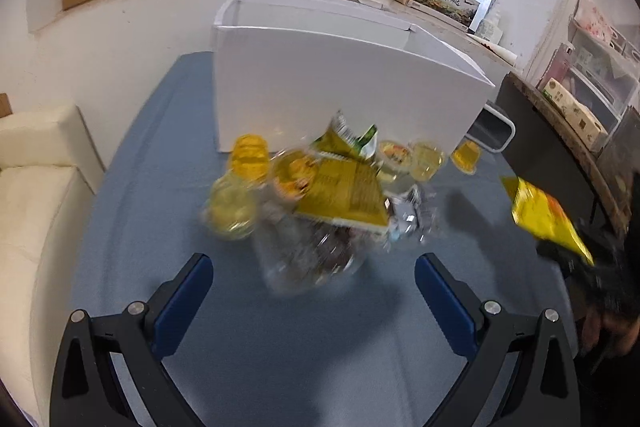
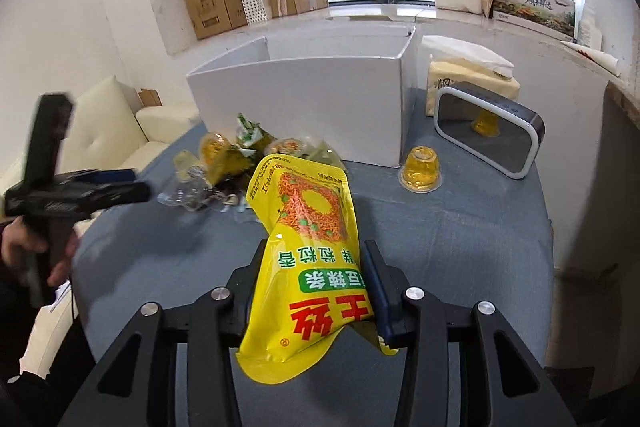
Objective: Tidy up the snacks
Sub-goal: 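Grasp the yellow snack pouch with the right tool while the left tool grasps a small yellow packet, then carry the yellow pouch and packet into the white box and release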
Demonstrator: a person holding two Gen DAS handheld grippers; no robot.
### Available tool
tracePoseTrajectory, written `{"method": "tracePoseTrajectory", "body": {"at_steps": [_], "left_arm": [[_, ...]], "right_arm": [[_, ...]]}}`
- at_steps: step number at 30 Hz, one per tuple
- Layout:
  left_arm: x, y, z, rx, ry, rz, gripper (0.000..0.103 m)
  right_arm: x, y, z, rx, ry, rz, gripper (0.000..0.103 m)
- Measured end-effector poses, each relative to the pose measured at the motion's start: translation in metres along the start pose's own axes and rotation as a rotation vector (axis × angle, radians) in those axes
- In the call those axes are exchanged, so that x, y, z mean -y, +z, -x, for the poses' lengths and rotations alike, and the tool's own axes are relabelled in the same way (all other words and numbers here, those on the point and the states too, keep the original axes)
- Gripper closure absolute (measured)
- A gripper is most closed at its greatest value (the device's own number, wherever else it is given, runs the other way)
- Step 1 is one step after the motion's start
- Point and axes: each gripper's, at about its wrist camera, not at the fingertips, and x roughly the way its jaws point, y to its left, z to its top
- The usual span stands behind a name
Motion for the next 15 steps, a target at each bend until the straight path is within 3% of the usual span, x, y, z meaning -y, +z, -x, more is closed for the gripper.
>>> {"method": "tracePoseTrajectory", "body": {"at_steps": [6, 8, 9, 11, 13, 15], "left_arm": [[0.034, 0.029, -0.056, -0.066, 0.049, -0.086, 0.001], [0.037, 0.033, -0.069, -0.075, 0.051, -0.091, 0.008], [0.036, 0.034, -0.075, -0.084, 0.041, -0.081, 0.021], [0.034, 0.037, -0.081, -0.081, 0.048, -0.078, 0.027], [0.031, 0.038, -0.080, -0.068, 0.030, -0.066, 0.052], [0.028, 0.037, -0.074, -0.053, 0.010, -0.046, 0.069]], "right_arm": [[-0.013, -0.008, 0.007, 0.008, 0.020, 0.005, 0.056], [-0.012, -0.010, 0.011, 0.014, 0.032, -0.010, 0.058], [-0.012, -0.011, 0.013, 0.018, 0.039, -0.019, 0.058], [-0.011, -0.013, 0.017, 0.024, 0.029, -0.022, 0.058], [-0.009, -0.016, 0.017, 0.019, 0.025, -0.022, 0.058], [-0.007, -0.018, 0.014, 0.007, 0.019, -0.026, 0.060]]}}
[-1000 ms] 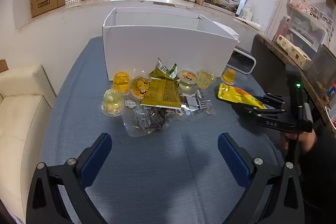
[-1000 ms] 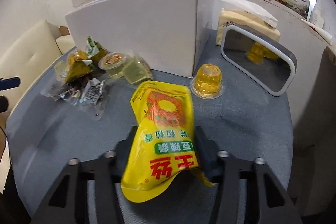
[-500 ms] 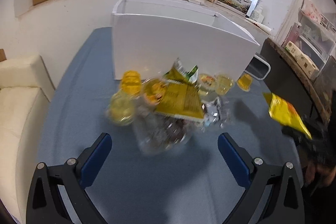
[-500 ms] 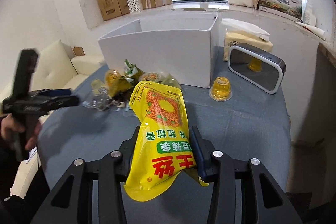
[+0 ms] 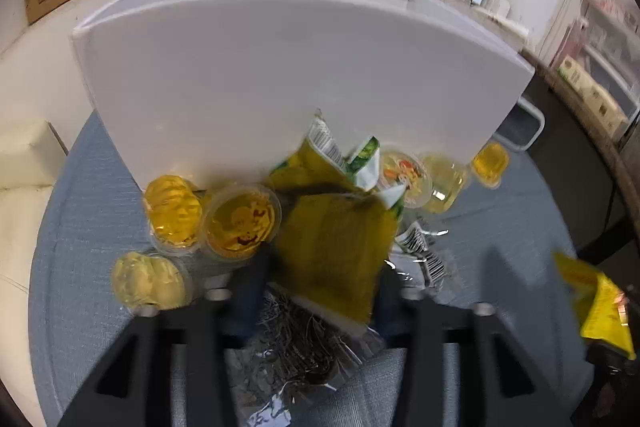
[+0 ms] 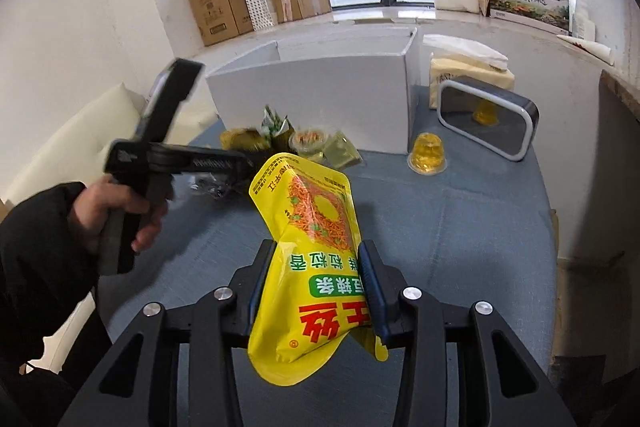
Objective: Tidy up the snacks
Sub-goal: 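Carry the yellow pouch and packet into the white box and release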
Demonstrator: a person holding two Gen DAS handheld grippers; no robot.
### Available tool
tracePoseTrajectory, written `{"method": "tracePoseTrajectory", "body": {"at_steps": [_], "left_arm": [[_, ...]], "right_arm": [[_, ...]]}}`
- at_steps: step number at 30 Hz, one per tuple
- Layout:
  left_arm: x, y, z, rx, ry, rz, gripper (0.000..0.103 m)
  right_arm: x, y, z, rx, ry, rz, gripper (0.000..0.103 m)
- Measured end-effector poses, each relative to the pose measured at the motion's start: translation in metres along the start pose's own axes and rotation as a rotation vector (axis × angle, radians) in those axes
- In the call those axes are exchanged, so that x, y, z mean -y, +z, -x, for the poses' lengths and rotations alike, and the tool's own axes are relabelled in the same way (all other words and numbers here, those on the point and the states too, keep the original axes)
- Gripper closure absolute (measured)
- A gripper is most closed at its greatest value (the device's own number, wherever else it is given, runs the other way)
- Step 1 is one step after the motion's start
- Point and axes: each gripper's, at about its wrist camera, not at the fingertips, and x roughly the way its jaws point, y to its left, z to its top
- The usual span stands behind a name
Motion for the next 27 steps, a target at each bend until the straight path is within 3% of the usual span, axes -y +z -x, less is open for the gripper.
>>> {"method": "tracePoseTrajectory", "body": {"at_steps": [1, 6, 17, 27], "left_arm": [[-0.001, -0.001, 0.003, 0.005, 0.000, 0.000, 0.076], [0.000, -0.008, 0.024, 0.056, 0.001, -0.031, 0.084], [-0.004, -0.010, 0.100, 0.204, -0.078, -0.032, 0.086], [-0.012, 0.022, 0.155, 0.319, -0.063, -0.036, 0.086]], "right_arm": [[0.001, -0.001, -0.001, -0.002, 0.003, -0.006, 0.060], [-0.003, -0.001, -0.002, 0.004, 0.015, -0.008, 0.060], [-0.018, 0.017, 0.010, 0.052, 0.042, 0.006, 0.060], [-0.031, 0.074, 0.014, 0.136, 0.053, 0.041, 0.060]]}}
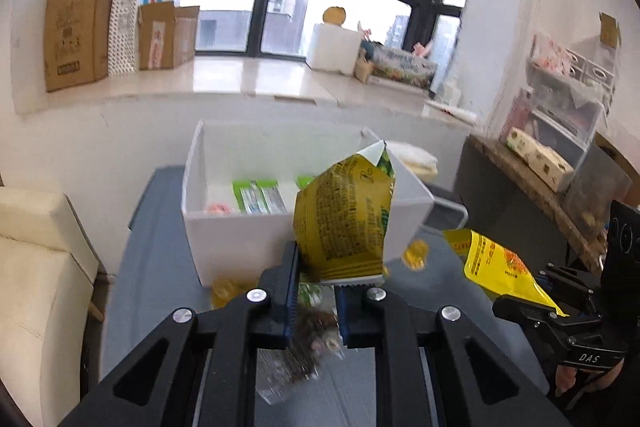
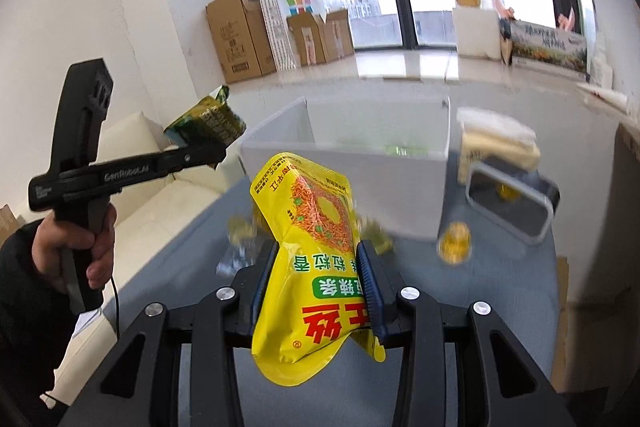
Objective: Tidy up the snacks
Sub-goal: 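Carry the yellow pouch and packet into the white box and release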
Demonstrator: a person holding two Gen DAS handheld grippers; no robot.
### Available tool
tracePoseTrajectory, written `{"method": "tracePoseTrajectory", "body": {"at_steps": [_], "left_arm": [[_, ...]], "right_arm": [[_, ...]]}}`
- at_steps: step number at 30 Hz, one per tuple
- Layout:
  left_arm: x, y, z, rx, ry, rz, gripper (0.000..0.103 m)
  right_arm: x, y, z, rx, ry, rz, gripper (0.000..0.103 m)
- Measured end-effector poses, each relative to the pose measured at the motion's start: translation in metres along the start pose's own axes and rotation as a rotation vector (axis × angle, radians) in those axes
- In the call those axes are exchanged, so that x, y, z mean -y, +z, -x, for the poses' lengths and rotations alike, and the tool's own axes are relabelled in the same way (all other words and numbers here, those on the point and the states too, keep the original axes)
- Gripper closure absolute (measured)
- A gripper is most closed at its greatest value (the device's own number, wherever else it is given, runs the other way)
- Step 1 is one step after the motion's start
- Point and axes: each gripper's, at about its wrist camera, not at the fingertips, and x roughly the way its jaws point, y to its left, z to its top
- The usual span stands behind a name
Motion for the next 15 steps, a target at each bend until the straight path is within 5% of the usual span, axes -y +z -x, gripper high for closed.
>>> {"method": "tracePoseTrajectory", "body": {"at_steps": [15], "left_arm": [[-0.025, 0.090, -0.083, -0.020, 0.106, -0.019, 0.085]], "right_arm": [[0.036, 0.126, -0.090, -0.008, -0.081, 0.013, 0.059]]}}
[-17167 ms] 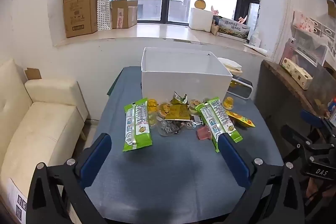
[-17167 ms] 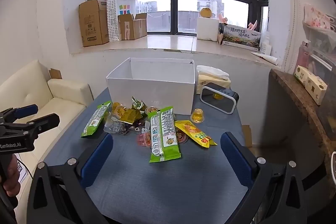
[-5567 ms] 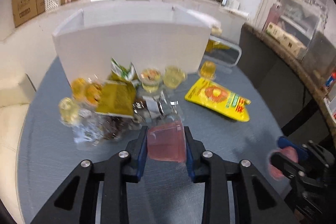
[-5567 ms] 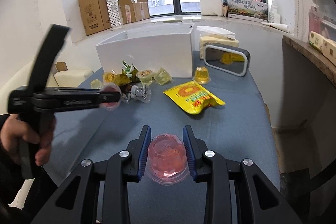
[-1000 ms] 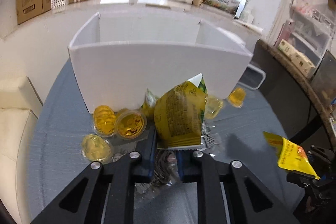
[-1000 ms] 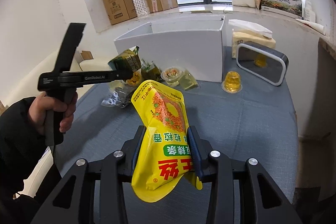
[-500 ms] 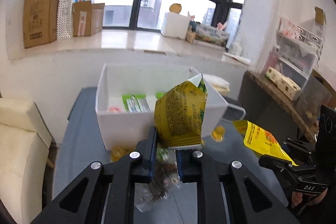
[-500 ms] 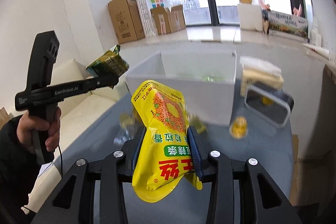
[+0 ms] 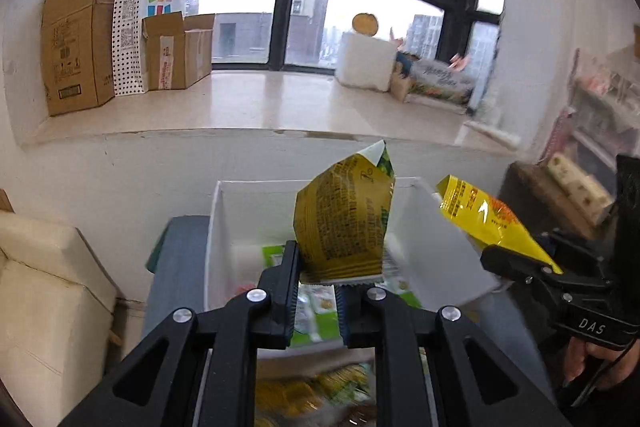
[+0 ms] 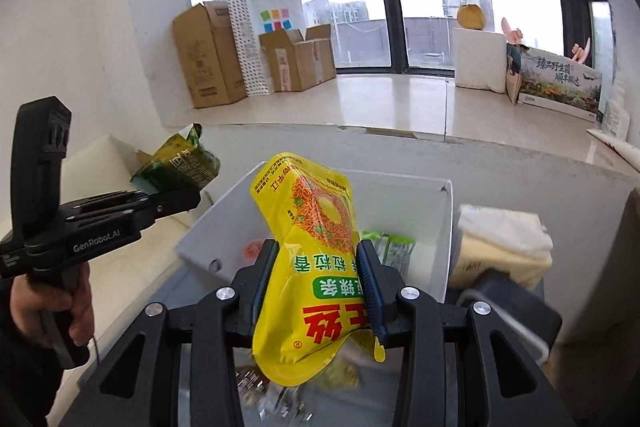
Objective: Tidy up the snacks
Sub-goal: 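Carry the yellow pouch and packet into the white box and release, then grasp the yellow jelly cup with the right tool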
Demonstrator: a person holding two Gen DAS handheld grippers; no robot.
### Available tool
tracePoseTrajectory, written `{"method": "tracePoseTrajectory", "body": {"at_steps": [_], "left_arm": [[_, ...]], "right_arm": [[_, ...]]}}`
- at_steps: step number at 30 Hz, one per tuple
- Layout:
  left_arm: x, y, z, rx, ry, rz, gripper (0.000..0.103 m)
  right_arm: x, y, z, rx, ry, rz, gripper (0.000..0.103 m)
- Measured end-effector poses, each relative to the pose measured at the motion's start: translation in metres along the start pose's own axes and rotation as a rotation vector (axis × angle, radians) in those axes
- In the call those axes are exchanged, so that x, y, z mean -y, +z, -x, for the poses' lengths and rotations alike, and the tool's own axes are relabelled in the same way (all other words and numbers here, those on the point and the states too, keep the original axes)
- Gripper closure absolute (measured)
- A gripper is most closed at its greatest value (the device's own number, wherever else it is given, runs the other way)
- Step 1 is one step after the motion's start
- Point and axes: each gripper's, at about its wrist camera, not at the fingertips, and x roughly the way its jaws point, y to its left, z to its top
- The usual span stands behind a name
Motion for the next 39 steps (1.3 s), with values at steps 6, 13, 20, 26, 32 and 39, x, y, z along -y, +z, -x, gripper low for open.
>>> {"method": "tracePoseTrajectory", "body": {"at_steps": [6, 13, 20, 26, 32, 39], "left_arm": [[-0.012, -0.001, -0.031, -0.033, 0.090, 0.019, 0.002], [-0.018, -0.013, -0.034, -0.046, 0.077, 0.012, 0.000], [-0.013, -0.024, -0.013, -0.060, 0.084, 0.015, 0.000], [-0.010, -0.056, 0.032, 0.005, 0.106, 0.019, 0.000], [-0.005, -0.124, 0.071, -0.038, 0.079, 0.047, 0.000], [-0.001, -0.196, 0.102, -0.098, 0.031, 0.111, 0.000]], "right_arm": [[0.017, 0.005, -0.035, -0.071, -0.058, -0.038, 0.006], [0.022, -0.007, -0.032, -0.067, -0.078, -0.021, 0.000], [0.021, -0.021, 0.004, -0.023, -0.019, -0.090, 0.000], [0.004, -0.050, 0.044, 0.028, -0.015, -0.083, 0.000], [-0.006, -0.108, 0.070, 0.004, -0.026, -0.112, 0.000], [0.000, -0.166, 0.066, -0.074, -0.064, -0.144, 0.000]]}}
